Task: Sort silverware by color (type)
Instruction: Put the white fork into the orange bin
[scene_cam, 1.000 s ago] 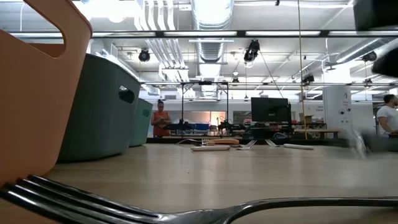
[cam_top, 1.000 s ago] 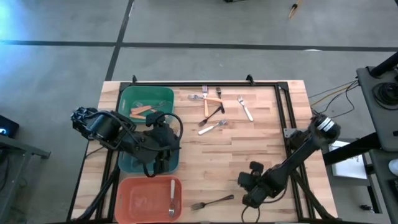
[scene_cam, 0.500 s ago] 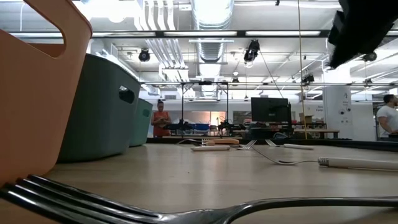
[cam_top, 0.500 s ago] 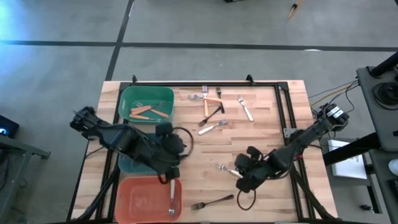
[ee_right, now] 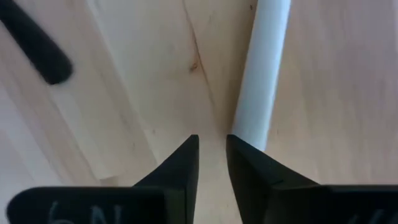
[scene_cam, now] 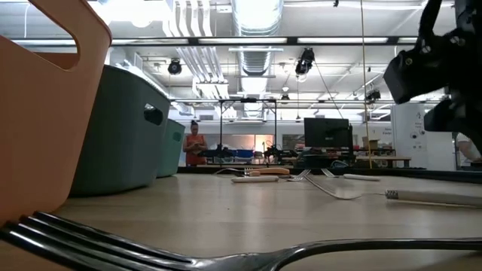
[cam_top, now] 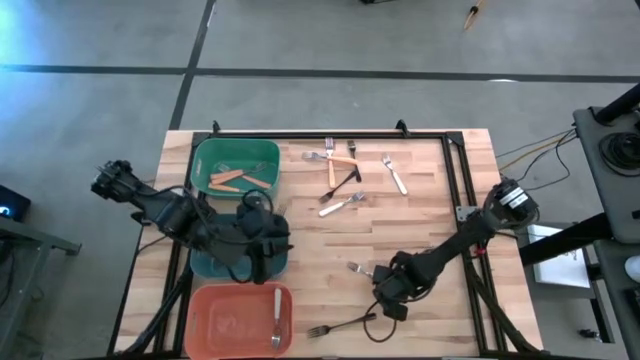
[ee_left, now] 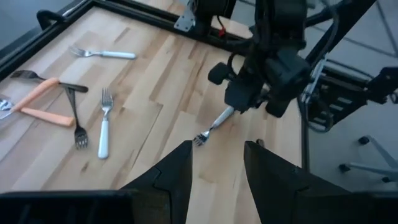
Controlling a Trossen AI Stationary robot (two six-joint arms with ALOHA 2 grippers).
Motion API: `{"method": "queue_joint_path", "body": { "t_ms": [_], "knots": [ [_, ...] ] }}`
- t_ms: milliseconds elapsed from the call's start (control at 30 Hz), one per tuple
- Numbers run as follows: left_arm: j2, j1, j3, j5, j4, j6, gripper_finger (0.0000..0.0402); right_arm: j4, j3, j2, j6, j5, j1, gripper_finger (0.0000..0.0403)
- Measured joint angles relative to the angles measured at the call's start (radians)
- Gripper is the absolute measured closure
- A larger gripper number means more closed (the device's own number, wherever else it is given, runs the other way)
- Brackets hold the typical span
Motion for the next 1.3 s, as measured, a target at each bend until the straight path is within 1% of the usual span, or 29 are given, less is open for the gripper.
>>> {"method": "queue_joint_path", "body": {
  "t_ms": [100,167,233,333,433,533,633,733,900,1133,1300],
  "knots": [
    [-0.023,0.0,-0.007,-0.001,0.003,0.0,0.0274,0.005,0.005,0.032,0.0,0.01,0.0,0.032],
    [-0.028,0.0,-0.008,0.0,0.003,0.01,0.0274,0.004,0.006,0.05,-0.002,0.038,0.001,0.0319],
    [-0.028,0.0,-0.009,0.0,0.001,0.022,0.0274,0.004,0.007,0.064,-0.001,0.056,0.001,0.0322],
    [-0.028,0.0,-0.008,0.0,0.0,0.028,0.0274,0.006,0.006,0.074,0.008,0.048,-0.001,0.0329],
    [-0.028,0.0,-0.008,0.001,-0.006,0.04,0.0274,0.007,0.005,0.046,0.028,0.013,-0.004,0.0334],
    [-0.029,0.0,-0.008,0.001,-0.006,0.042,0.0274,0.004,-0.002,-0.008,0.058,0.005,-0.003,0.0333],
    [-0.03,0.0,-0.008,0.001,-0.01,0.05,0.0274,-0.012,0.001,-0.083,0.064,0.053,-0.005,0.0328],
    [-0.031,0.0,-0.008,0.001,-0.01,0.061,0.0274,-0.042,-0.01,-0.107,0.045,0.098,-0.02,0.0323],
    [-0.031,0.0,-0.008,0.001,-0.01,0.075,0.0274,-0.04,-0.049,-0.094,0.022,0.091,-0.048,0.0321],
    [-0.034,0.0,-0.008,0.0,-0.013,0.074,0.0274,-0.011,-0.088,-0.015,-0.053,0.045,-0.074,0.0317],
    [-0.035,0.001,-0.008,-0.001,-0.014,0.072,0.0274,0.011,-0.093,0.034,-0.097,0.053,-0.074,0.0322]
  ]
}}
